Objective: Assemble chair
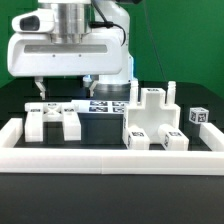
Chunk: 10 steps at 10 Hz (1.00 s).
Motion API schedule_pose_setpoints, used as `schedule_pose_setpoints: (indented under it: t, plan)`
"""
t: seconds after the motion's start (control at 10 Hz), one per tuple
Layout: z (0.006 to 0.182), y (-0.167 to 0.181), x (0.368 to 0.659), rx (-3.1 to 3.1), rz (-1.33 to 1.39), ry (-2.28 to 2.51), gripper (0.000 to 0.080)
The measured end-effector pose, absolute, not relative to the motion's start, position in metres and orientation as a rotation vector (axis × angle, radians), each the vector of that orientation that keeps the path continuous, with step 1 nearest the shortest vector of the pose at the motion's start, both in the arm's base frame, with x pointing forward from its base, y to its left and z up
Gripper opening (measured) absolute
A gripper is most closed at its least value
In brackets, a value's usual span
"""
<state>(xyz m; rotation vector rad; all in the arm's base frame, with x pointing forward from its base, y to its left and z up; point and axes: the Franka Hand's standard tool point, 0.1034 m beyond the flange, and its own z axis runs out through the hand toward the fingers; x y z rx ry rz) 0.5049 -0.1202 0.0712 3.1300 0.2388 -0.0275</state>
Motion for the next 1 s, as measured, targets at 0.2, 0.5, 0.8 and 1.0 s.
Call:
schedule_pose_setpoints:
  t: [0.2, 0.5, 0.8, 1.0]
  plan:
    - [0.071, -0.124, 0.506, 3.114, 0.018, 0.279, 0.0649]
    - [0.059, -0.128, 0.487, 3.012, 0.222, 0.336, 0.0649]
    - [0.058, -0.123, 0.488, 3.015, 0.220, 0.343, 0.0649]
    - [0.058, -0.123, 0.488, 3.015, 0.219, 0.343, 0.0649]
